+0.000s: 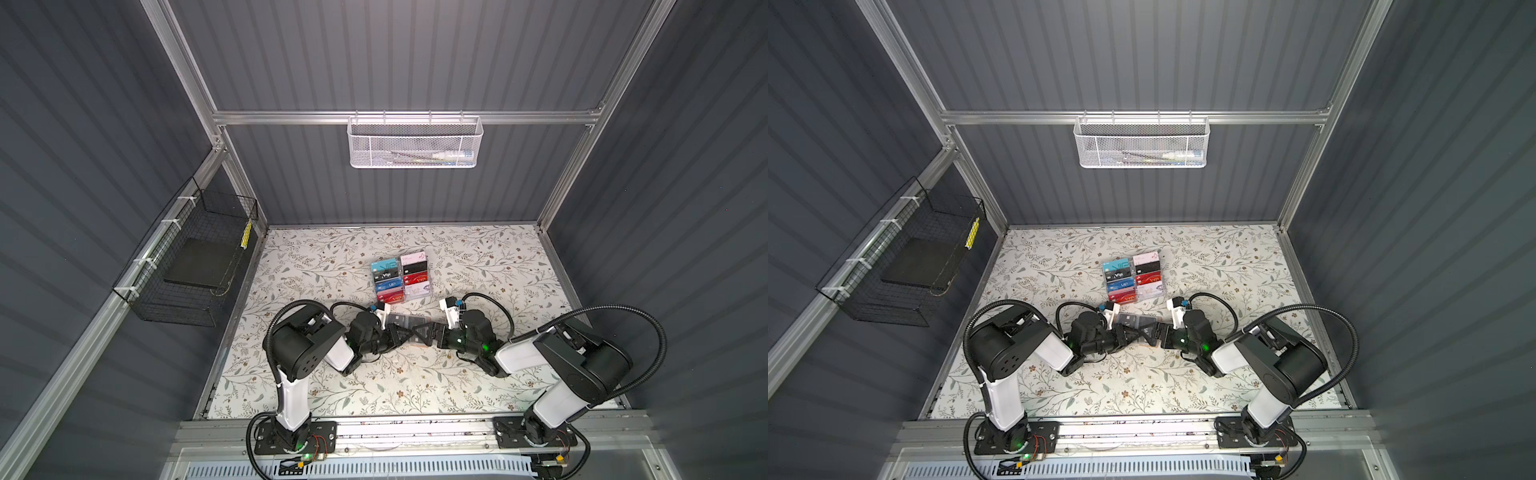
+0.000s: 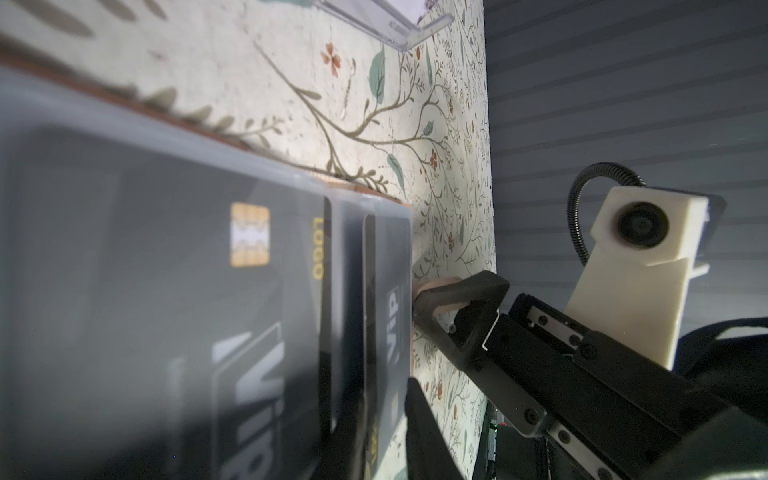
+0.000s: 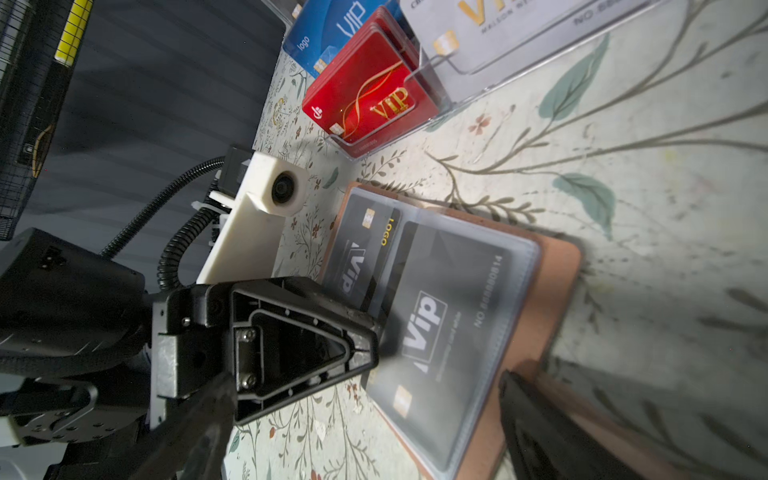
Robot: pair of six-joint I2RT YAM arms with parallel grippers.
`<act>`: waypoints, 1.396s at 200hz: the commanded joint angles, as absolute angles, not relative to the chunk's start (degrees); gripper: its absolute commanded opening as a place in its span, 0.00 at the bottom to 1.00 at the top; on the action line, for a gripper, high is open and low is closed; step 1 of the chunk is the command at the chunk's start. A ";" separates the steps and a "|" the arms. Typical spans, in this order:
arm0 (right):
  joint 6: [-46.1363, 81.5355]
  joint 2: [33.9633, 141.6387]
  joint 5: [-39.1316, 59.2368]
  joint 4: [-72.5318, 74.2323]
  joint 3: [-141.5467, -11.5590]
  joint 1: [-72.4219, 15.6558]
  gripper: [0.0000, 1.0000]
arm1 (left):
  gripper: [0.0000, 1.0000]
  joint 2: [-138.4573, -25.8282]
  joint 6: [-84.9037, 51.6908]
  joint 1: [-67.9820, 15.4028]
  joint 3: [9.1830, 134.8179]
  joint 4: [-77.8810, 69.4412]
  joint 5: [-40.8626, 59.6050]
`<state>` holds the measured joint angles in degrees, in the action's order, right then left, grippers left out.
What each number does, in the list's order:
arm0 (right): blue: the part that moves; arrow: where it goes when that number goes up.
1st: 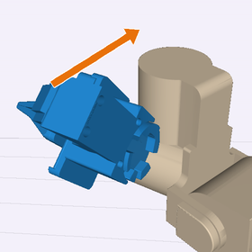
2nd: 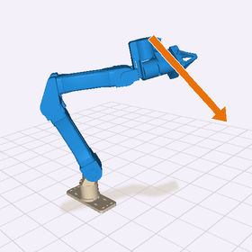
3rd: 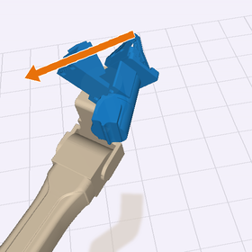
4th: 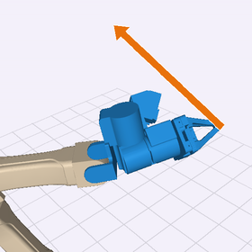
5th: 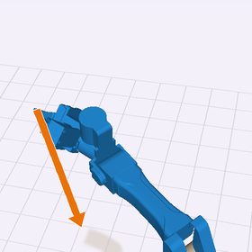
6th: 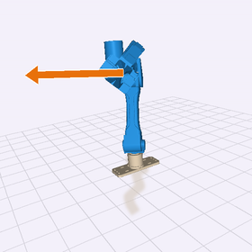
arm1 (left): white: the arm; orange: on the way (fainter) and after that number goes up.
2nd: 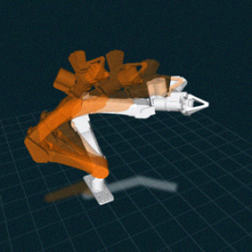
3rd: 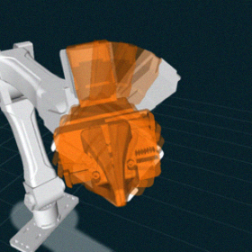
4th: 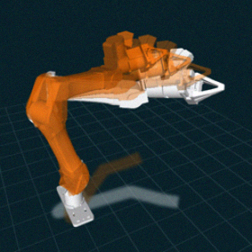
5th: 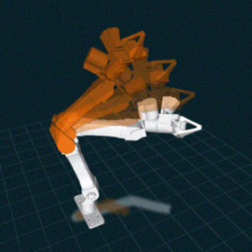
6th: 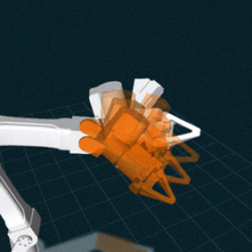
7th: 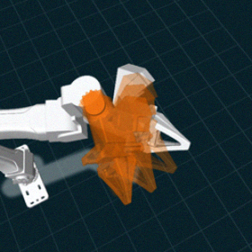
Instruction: Take the credit cards out of the card holder
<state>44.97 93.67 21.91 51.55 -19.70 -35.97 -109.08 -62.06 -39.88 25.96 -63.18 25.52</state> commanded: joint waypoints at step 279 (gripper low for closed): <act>47.63 104.38 22.20 42.20 -22.81 -37.71 0.99 | 0.14 -109.14 -61.35 -41.03 26.61 -67.15 24.02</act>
<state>46.06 99.79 21.41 55.68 -23.94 -36.80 -108.25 -62.08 -40.16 25.39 -63.75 23.55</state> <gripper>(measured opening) 0.988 0.135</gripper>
